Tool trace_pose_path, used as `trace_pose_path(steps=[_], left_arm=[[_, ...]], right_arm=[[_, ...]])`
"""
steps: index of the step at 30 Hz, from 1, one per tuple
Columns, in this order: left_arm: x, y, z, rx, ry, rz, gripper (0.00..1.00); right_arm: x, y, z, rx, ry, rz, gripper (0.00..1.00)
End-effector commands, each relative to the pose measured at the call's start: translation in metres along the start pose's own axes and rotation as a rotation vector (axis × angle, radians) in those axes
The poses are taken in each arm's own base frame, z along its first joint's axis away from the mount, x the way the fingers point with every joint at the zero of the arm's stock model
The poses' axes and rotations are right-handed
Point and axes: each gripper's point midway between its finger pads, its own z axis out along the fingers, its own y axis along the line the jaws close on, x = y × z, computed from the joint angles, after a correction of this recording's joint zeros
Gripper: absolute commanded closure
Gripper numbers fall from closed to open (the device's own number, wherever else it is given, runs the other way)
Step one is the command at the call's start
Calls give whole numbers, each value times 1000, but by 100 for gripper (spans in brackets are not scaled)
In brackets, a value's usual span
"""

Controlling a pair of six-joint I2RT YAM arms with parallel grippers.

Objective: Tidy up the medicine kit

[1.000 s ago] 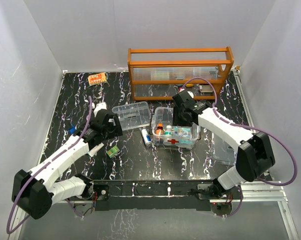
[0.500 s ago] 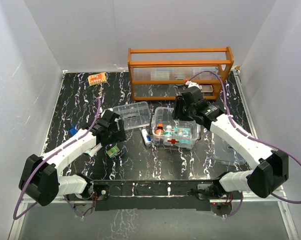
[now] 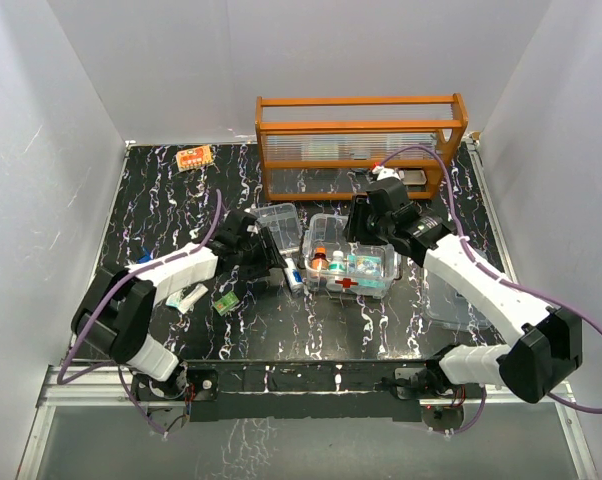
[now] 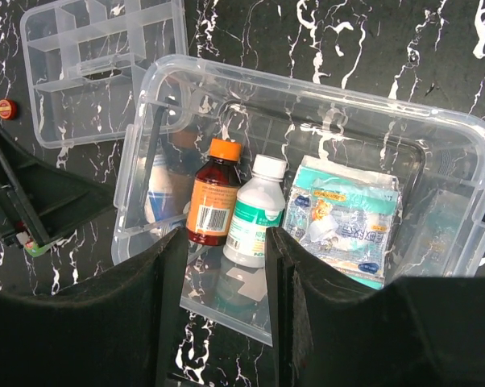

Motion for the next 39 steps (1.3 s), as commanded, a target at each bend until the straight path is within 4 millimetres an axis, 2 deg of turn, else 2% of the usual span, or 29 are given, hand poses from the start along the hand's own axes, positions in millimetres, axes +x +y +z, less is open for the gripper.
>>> trace_pose_path(steps=[1, 4, 10, 18, 21, 25, 28, 32, 37, 39], left_arm=[[-4, -31, 4, 137, -2, -41, 45], [-4, -28, 10, 112, 6, -46, 46], [3, -16, 25, 46, 53, -70, 55], [7, -11, 40, 11, 81, -77, 62], [4, -7, 40, -3, 59, -63, 71], [-1, -4, 36, -15, 22, -35, 89], [-9, -3, 23, -14, -40, -14, 95], [-22, -3, -5, -6, -152, 30, 97], [-41, -12, -59, 45, -309, 90, 97], [-48, -22, -83, 93, -369, 119, 96]], right_arm=[[-16, 11, -10, -57, -76, 12, 59], [-15, 10, -11, -55, -78, 11, 59], [-14, 8, -13, -50, -84, 12, 59], [-14, 9, -14, -54, -84, 14, 59], [-15, 10, -16, -61, -89, 17, 59], [-15, 13, -20, -80, -91, 18, 59], [-15, 20, -22, -124, -87, 1, 59], [-14, 38, -28, -235, -86, -29, 58], [-13, 64, -35, -393, -98, -32, 48], [-13, 77, -42, -481, -108, -25, 43]])
